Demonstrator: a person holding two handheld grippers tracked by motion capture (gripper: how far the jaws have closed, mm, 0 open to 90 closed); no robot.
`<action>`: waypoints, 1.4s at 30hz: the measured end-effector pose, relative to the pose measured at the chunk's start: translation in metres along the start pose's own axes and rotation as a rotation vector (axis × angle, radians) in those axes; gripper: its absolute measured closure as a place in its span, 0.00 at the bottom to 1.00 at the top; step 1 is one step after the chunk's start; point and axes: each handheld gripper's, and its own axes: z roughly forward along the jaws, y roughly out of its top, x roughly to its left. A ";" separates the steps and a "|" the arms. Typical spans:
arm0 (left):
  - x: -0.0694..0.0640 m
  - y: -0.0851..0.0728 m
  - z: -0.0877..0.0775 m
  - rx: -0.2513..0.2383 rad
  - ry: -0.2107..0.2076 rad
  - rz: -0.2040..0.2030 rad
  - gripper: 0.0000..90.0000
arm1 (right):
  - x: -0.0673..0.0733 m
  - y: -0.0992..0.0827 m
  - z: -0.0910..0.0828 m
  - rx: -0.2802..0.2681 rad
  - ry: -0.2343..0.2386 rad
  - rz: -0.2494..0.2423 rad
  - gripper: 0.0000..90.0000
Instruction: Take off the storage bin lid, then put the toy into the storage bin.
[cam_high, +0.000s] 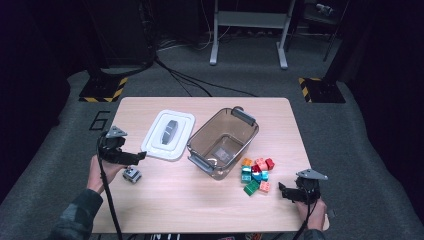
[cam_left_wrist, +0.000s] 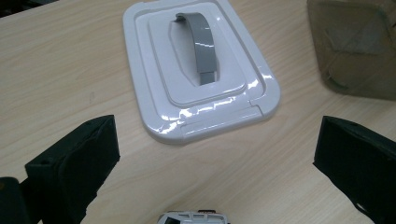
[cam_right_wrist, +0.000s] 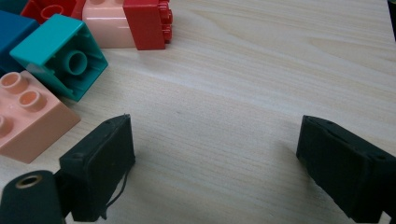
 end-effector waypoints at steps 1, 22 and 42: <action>0.001 -0.003 0.000 0.003 0.000 -0.004 0.00 | 0.000 0.000 0.000 -0.001 0.001 -0.002 0.11; 0.008 -0.068 0.015 0.059 0.026 -0.086 0.00 | -0.001 0.000 0.000 -0.005 0.001 -0.009 0.12; 0.010 -0.100 0.040 0.096 0.049 -0.099 0.19 | 0.000 0.000 0.000 -0.001 -0.002 -0.001 0.12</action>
